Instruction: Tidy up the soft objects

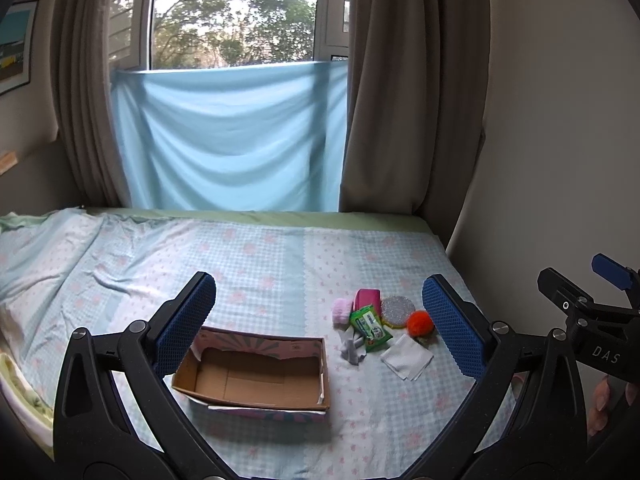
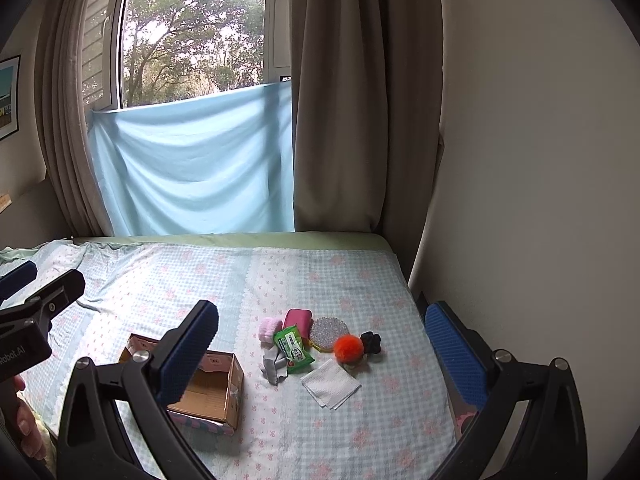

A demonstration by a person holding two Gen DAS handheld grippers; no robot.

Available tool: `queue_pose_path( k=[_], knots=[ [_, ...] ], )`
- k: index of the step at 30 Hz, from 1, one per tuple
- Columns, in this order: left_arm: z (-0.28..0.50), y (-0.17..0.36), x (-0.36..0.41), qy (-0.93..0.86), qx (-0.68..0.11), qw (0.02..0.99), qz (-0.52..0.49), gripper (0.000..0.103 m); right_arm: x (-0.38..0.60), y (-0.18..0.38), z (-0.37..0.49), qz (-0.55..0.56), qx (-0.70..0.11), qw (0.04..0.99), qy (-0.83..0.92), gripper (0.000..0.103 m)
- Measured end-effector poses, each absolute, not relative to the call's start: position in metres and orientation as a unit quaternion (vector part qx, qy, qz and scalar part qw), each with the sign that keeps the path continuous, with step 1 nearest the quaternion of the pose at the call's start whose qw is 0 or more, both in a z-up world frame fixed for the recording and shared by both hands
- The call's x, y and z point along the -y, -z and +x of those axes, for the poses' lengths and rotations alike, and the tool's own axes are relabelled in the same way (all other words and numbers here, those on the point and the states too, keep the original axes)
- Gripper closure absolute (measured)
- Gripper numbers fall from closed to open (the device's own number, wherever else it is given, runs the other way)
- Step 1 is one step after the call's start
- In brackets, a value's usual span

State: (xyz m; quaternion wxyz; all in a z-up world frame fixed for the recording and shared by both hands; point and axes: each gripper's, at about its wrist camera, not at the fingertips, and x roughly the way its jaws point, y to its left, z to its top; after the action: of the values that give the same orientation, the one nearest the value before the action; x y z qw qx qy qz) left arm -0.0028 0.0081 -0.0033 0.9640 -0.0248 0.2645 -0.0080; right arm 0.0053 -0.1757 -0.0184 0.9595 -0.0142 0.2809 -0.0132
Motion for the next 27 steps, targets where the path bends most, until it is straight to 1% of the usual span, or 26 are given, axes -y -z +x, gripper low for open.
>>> queue_pose_path(
  k=[23,27],
  knots=[
    [0.008,0.006,-0.008,0.012,-0.273,0.962,-0.028,0.000,0.175,0.022,0.011,-0.011,-0.280,0.960,0.011,0.000],
    [0.014,0.008,-0.013,0.011,-0.285,0.958,-0.036,0.000,0.174,0.023,0.018,-0.008,-0.287,0.958,0.008,0.000]
  ],
)
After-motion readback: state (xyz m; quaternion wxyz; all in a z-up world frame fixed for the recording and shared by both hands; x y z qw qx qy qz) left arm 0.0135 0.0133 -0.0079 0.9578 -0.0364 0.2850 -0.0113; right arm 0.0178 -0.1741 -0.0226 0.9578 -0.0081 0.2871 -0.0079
